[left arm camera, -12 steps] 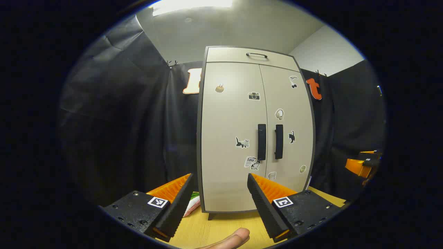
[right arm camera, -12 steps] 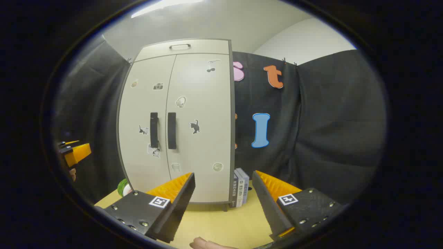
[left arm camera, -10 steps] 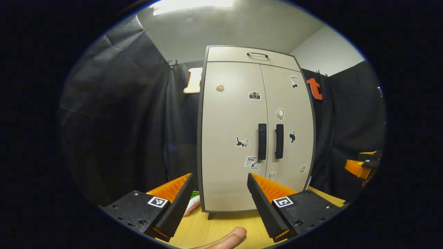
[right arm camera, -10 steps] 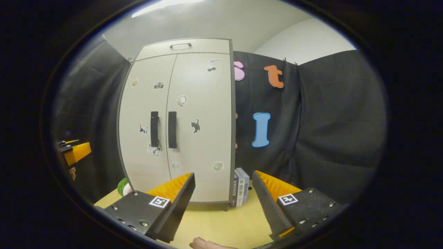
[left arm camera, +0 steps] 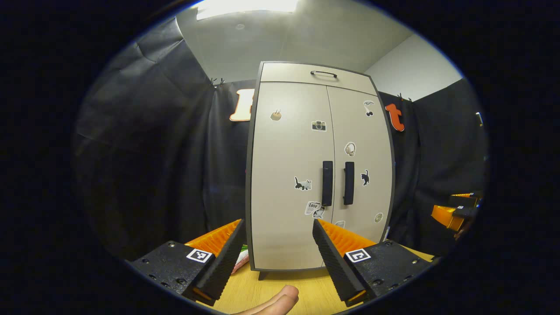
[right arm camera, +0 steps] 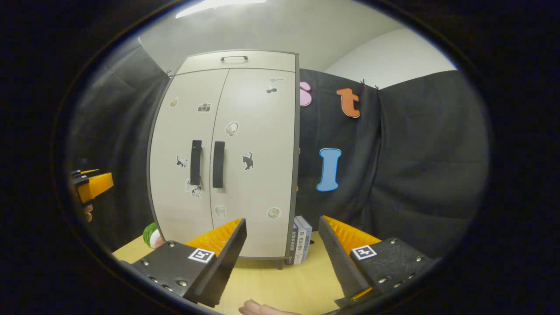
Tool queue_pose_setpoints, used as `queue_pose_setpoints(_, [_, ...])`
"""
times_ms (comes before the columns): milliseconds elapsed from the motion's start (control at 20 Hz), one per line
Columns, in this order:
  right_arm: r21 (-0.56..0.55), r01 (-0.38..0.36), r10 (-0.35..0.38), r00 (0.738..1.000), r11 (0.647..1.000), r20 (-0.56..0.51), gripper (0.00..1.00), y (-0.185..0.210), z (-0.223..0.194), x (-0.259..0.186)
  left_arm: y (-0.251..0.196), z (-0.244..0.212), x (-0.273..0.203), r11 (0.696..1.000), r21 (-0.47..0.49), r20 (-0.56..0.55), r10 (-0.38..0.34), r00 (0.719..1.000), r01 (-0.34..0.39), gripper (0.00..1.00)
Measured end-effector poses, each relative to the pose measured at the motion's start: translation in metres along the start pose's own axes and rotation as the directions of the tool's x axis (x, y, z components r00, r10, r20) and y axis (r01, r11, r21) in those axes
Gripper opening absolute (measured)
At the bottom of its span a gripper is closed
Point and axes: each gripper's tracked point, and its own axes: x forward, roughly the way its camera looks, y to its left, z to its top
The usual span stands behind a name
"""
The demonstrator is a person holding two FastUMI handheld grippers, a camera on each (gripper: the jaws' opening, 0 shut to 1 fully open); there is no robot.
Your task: Open the right door of the double-door shoe cabinet with the right hand, and open the left door with the left hand.
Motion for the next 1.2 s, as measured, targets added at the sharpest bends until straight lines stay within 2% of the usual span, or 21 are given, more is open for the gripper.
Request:
queue_pose_setpoints(250, [0.006,-0.01,0.01,1.0,1.0,-0.019,0.98,0.003,-0.004,0.013,0.0,-0.007,-0.002,1.0,-0.012,-0.024,-0.02,1.0,0.019,0.92])
queue_pose_setpoints(350, [-0.003,-0.017,0.017,1.0,1.0,-0.021,0.98,0.007,-0.004,0.02,-0.001,-0.013,-0.008,1.0,-0.014,-0.038,-0.021,0.999,0.021,0.95])
queue_pose_setpoints(400, [-0.003,-0.026,0.026,0.999,1.0,-0.019,0.94,0.011,-0.004,0.024,-0.001,-0.014,-0.013,1.0,-0.02,-0.033,-0.023,0.999,0.023,0.95])
queue_pose_setpoints(450, [0.002,-0.037,0.037,0.999,0.999,-0.017,0.94,0.015,-0.002,0.028,0.0,-0.014,-0.014,1.0,-0.021,-0.027,-0.022,0.999,0.021,0.95])
queue_pose_setpoints(500, [0.01,-0.043,0.043,0.999,0.999,-0.014,0.98,0.018,-0.001,0.032,0.002,-0.015,-0.015,1.0,-0.018,-0.023,-0.014,1.0,0.014,0.95])
queue_pose_setpoints(550, [0.02,-0.05,0.051,0.999,0.999,-0.011,0.94,0.022,0.002,0.037,0.004,-0.016,-0.015,1.0,-0.013,-0.025,-0.006,1.0,0.005,0.92])
queue_pose_setpoints(600, [0.029,-0.056,0.057,0.998,0.998,-0.009,0.94,0.026,0.004,0.044,0.003,-0.018,-0.016,1.0,-0.004,-0.024,-0.005,1.0,0.005,0.95])
queue_pose_setpoints(750, [0.032,-0.064,0.064,0.998,0.997,-0.014,0.94,0.038,0.008,0.072,-0.002,-0.025,-0.019,1.0,0.0,-0.035,-0.023,0.999,0.023,0.95])
queue_pose_setpoints(800, [0.03,-0.072,0.073,0.997,0.997,-0.017,0.98,0.044,0.01,0.083,-0.005,-0.028,-0.021,0.999,-0.005,-0.042,-0.034,0.999,0.034,0.95])
queue_pose_setpoints(900, [0.033,-0.085,0.086,0.996,0.996,-0.019,0.98,0.057,0.014,0.107,-0.008,-0.033,-0.024,0.999,-0.009,-0.045,-0.051,0.998,0.051,0.97])
queue_pose_setpoints(950, [0.036,-0.097,0.097,0.995,0.995,-0.014,0.94,0.065,0.018,0.118,-0.008,-0.035,-0.026,0.999,-0.006,-0.046,-0.054,0.997,0.054,0.95])
queue_pose_setpoints(1000, [0.04,-0.108,0.108,0.994,0.993,-0.011,0.98,0.072,0.02,0.129,-0.008,-0.037,-0.028,0.999,-0.005,-0.047,-0.054,0.997,0.054,0.93])
queue_pose_setpoints(1050, [0.051,-0.119,0.119,0.993,0.992,-0.01,0.98,0.08,0.023,0.14,-0.007,-0.039,-0.03,0.998,-0.007,-0.048,-0.057,0.997,0.056,0.95])
queue_pose_setpoints(1200, [0.089,-0.149,0.151,0.988,0.985,-0.017,0.98,0.104,0.029,0.17,-0.006,-0.045,-0.034,0.998,-0.017,-0.052,-0.068,0.996,0.067,0.93])
